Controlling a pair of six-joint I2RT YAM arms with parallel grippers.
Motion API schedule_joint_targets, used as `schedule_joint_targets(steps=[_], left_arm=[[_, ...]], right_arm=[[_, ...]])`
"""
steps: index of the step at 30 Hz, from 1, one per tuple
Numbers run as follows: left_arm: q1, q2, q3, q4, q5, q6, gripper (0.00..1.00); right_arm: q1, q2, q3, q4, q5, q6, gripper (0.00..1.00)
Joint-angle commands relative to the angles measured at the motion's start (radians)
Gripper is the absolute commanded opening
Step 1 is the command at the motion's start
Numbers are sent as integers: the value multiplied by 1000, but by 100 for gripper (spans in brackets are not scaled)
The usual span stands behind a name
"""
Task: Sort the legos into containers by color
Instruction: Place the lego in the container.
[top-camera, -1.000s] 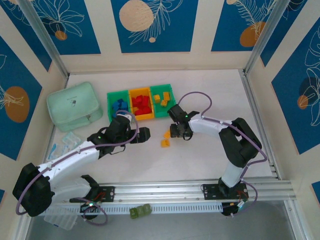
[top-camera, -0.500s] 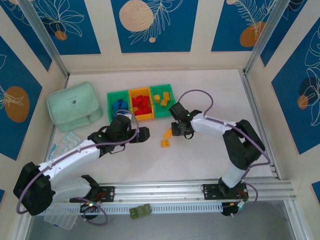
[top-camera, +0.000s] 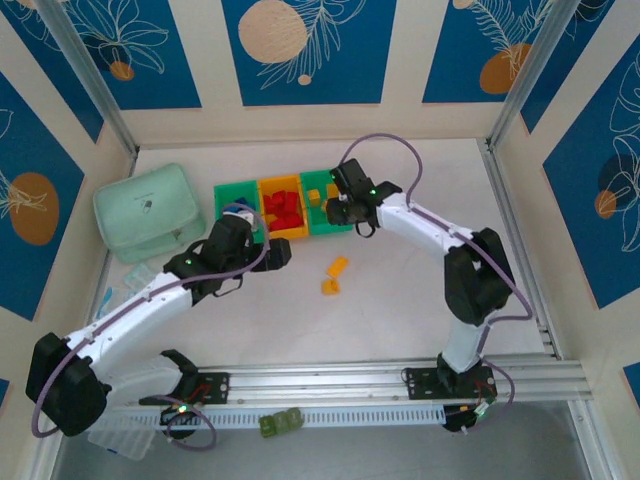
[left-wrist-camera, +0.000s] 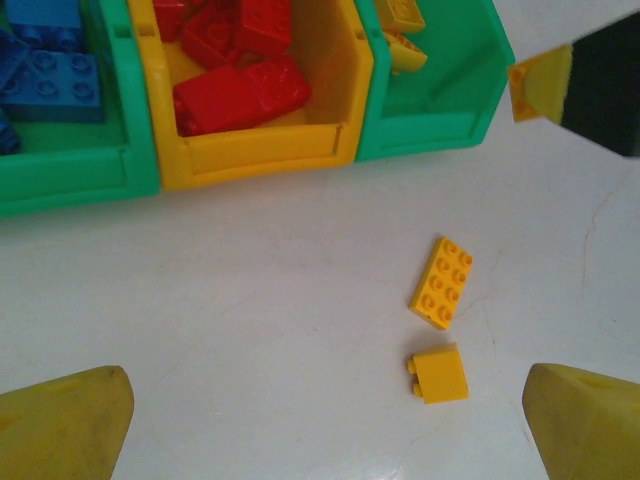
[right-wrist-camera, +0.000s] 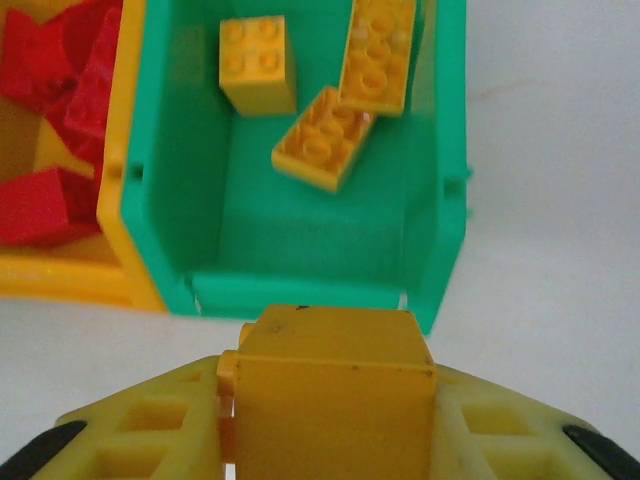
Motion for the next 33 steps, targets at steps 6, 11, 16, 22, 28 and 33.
schedule_joint_targets(steps=[6,11,16,22,28,33], left_arm=[[79,-15,50,-32,32,39,99],[107,-15,51,-23,44,35,99],[120,-14,55,-25,52,34,99],[122,-32,50,-16,62,46,99],[122,-37,50,-22,101,58,99],[120,-43,30,-36,144,60,99]], right_arm=[[-61,226,275,-36,-50,-50,38],[-78,327,388,-43,-72,-64,45],[-84,354,448,-59,-101,-72,53],[-82,273,379,-36,-109,-87,60],[-69,116,200,-7,-132,-62,62],[-33,-19,34,-11,-115,-21,66]])
